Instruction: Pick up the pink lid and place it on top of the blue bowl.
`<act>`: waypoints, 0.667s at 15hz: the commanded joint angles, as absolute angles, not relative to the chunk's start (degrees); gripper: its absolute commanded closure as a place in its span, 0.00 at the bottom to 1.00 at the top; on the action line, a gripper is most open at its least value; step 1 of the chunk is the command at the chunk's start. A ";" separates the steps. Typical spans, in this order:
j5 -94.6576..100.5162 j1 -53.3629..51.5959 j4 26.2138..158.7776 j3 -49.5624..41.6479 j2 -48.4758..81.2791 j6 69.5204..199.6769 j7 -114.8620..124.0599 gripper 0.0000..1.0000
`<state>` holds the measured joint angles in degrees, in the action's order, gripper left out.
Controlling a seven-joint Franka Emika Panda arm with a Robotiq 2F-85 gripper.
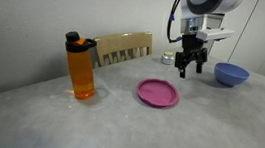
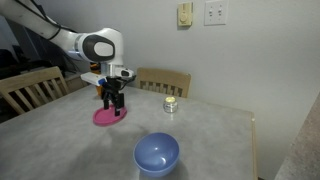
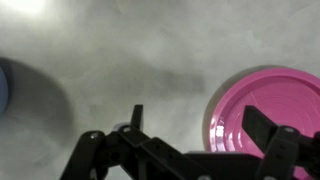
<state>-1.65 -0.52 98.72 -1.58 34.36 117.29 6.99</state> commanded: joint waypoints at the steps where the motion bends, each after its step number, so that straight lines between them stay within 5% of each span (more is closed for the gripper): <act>1: -0.41 0.74 89.98 0.02 39.95 118.59 -1.94 0.00; 10: -9.49 7.41 83.58 7.55 48.12 123.24 -22.60 0.00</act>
